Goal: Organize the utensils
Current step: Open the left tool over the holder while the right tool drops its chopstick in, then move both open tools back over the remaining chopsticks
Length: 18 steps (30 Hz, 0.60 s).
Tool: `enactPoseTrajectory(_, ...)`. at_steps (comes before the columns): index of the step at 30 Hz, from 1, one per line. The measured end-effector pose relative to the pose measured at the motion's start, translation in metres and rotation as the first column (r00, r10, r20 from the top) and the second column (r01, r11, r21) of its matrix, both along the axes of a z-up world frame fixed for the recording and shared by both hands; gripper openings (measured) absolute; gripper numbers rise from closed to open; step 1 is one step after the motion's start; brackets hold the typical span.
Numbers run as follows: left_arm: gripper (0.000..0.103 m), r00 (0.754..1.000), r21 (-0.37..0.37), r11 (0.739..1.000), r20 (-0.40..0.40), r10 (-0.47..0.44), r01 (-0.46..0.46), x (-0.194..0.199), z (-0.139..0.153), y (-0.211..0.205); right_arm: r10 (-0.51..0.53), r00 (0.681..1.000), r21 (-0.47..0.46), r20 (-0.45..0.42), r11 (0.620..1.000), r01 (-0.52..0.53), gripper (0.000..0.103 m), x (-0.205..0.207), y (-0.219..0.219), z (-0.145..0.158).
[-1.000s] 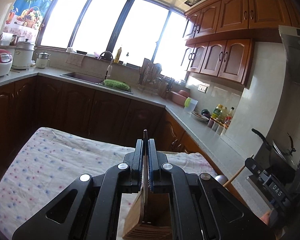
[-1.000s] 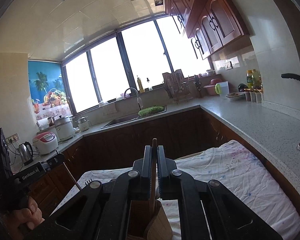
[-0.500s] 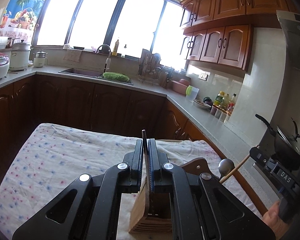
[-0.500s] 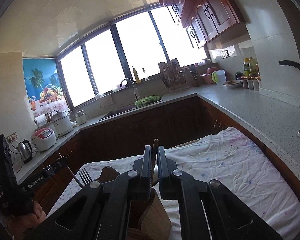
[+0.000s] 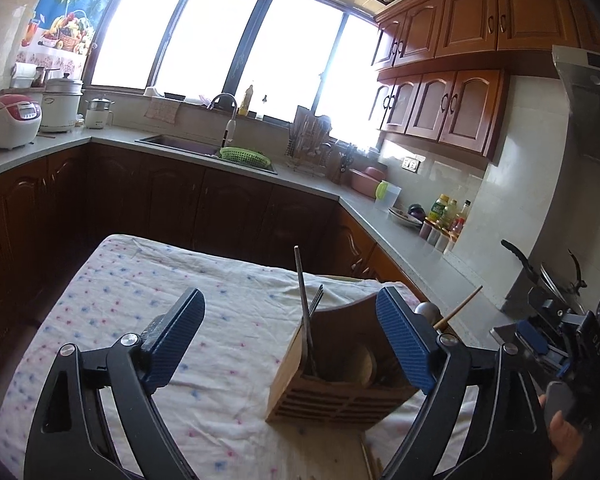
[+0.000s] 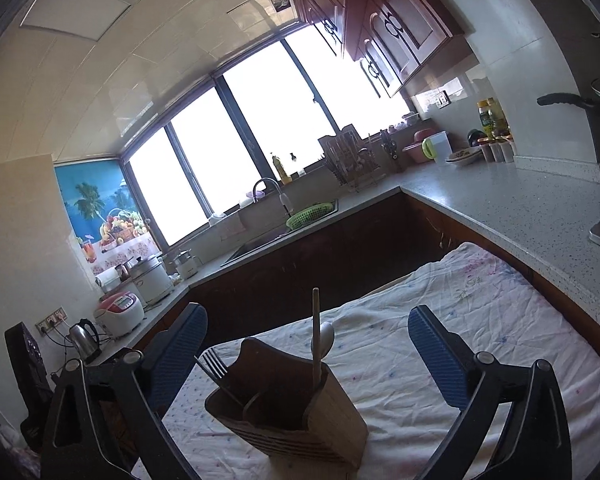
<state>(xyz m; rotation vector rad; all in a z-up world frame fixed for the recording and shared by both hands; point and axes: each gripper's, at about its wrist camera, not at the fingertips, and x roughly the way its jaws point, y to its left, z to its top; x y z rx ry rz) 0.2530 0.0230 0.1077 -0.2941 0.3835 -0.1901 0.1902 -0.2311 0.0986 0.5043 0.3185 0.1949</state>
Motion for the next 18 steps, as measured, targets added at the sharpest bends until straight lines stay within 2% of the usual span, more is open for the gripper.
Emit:
enactPoseTrajectory(7, 0.092, 0.997, -0.004, 0.999, -0.069, 0.032, -0.033, -0.051, -0.025, 0.016, 0.013, 0.998, 0.025, -0.059, 1.0, -0.012, 0.102, -0.047, -0.006, -0.019)
enactPoseTrajectory(18, 0.092, 0.986, 0.047, 0.999, -0.164, 0.019, -0.011, -0.113, -0.07, 0.013, 0.015, 0.984, -0.025, -0.177, 0.999, -0.02, 0.102, -0.107, -0.007, -0.064)
